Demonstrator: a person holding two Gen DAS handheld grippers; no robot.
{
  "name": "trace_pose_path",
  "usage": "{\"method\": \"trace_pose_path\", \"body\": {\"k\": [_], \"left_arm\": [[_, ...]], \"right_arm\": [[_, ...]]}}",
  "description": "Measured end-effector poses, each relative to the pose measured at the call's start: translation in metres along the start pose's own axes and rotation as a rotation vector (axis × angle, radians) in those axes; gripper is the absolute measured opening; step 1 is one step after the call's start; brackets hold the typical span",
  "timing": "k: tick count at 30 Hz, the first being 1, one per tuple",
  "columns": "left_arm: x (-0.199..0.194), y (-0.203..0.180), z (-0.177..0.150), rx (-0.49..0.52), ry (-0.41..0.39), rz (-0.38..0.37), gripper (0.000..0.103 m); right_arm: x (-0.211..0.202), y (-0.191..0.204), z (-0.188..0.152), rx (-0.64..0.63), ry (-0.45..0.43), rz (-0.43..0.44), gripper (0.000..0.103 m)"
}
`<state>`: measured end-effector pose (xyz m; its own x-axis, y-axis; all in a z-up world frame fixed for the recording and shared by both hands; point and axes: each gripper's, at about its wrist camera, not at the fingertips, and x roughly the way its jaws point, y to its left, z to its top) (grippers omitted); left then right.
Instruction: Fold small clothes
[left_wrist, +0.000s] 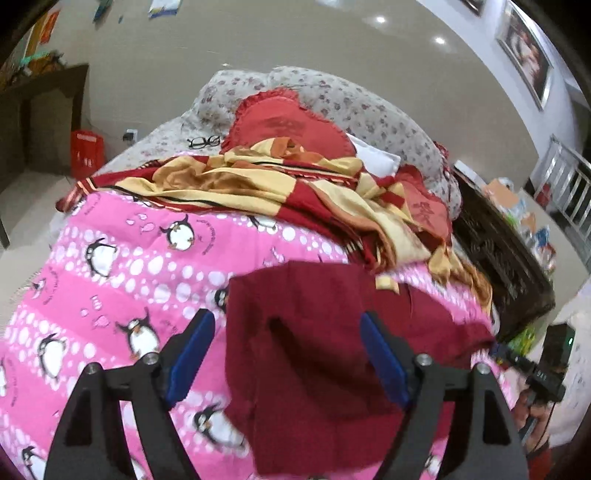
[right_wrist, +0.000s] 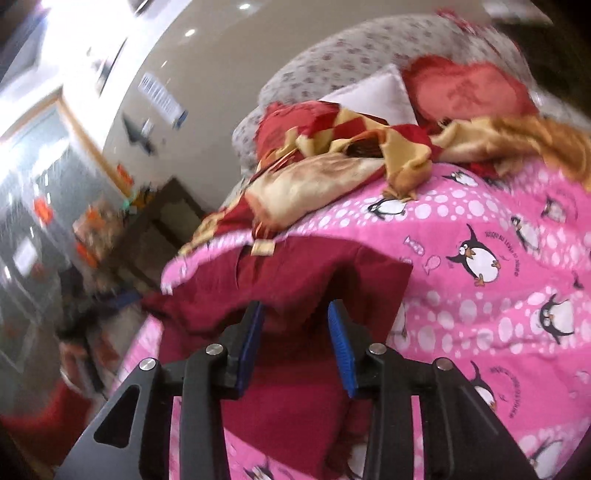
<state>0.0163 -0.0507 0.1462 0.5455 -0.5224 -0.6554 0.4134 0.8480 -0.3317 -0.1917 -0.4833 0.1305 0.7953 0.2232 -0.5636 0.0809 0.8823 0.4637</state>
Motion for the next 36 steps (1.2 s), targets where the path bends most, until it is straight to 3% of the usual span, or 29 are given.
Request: {"method": "trace_pose_path", "body": {"k": [2, 6, 8, 11, 14, 18, 21, 26, 31, 36], "left_arm": [[-0.006, -0.003, -0.016, 0.052, 0.012, 0.011, 0.084], [0.014, -0.018, -0.046, 0.172, 0.093, 0.054, 0.084], [0.028, -0.025, -0.051, 0.188, 0.117, 0.061, 0.084], [0.054, -0.038, -0.049, 0.168, 0.139, 0.040, 0.084], [0.076, -0.041, -0.030, 0.118, 0.094, 0.085, 0.084], [0.103, -0.018, 0.001, -0.006, 0.071, 0.220, 0.083], [0.106, 0.007, 0.009, -0.116, 0.102, 0.205, 0.082], [0.100, 0.005, 0.005, -0.054, 0.066, 0.214, 0.082], [0.135, 0.003, 0.002, -0.036, 0.141, 0.292, 0.084], [0.136, 0.021, 0.002, -0.097, 0.170, 0.260, 0.088]], "right_arm": [[-0.001, 0.004, -0.012, -0.027, 0.002, -0.006, 0.063], [0.032, 0.015, -0.021, -0.148, 0.118, -0.102, 0.059], [0.054, 0.020, -0.016, -0.167, 0.152, -0.084, 0.058], [0.083, 0.026, 0.000, -0.165, 0.159, -0.108, 0.058], [0.100, 0.025, 0.027, -0.106, 0.090, -0.124, 0.058], [0.117, 0.010, 0.052, 0.017, 0.072, -0.195, 0.058], [0.102, 0.011, 0.052, 0.029, 0.045, -0.186, 0.058], [0.084, 0.017, 0.047, -0.061, -0.024, -0.247, 0.058], [0.129, -0.023, 0.056, 0.047, 0.097, -0.319, 0.055], [0.121, -0.013, 0.060, 0.010, 0.080, -0.326, 0.054]]}}
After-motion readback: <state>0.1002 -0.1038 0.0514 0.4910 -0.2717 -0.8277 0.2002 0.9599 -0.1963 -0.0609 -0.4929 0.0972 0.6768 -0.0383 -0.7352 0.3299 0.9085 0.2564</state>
